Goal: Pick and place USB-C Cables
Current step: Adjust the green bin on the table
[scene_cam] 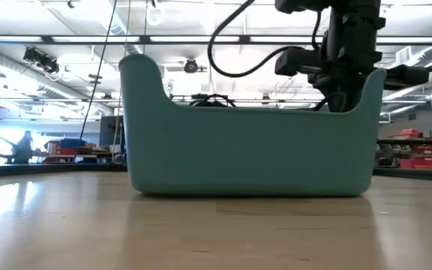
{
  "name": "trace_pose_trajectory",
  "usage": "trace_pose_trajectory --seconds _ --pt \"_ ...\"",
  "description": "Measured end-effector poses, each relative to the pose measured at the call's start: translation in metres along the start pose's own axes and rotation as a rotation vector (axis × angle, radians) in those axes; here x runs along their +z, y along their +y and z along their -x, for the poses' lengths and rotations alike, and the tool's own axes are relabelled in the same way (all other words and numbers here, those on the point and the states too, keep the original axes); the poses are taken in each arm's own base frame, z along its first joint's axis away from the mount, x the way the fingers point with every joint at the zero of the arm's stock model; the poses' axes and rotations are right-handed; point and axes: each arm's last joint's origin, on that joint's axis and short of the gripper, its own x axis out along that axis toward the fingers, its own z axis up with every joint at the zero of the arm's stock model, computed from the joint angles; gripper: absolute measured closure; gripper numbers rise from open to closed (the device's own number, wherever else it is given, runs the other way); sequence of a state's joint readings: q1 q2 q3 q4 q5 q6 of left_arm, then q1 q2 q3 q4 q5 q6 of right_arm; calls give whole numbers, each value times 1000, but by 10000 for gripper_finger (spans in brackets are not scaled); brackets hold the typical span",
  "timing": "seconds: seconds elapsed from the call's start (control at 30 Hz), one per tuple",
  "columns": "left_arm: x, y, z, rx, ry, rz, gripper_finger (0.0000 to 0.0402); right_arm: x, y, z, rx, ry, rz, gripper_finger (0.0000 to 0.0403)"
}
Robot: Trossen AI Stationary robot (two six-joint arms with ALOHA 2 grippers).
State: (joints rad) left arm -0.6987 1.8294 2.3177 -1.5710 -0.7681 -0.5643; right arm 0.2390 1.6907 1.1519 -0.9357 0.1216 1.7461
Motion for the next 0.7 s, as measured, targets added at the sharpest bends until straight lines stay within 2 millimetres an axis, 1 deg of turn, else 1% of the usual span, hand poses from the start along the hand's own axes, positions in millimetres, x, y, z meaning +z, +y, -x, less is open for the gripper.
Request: trace_pose_trajectory --seconds 0.13,0.37,0.53,0.7 --pt "0 0 0 0 0 0 214 -6 2 -5 55 6 -28 403" --pt "0 0 0 0 0 -1 214 -18 0 -2 89 -22 -52 403" --pt "0 0 0 0 0 -8 214 -18 -1 -1 86 -22 -36 403" --pt "0 0 0 0 0 -8 214 -16 -6 7 85 -8 -21 403"
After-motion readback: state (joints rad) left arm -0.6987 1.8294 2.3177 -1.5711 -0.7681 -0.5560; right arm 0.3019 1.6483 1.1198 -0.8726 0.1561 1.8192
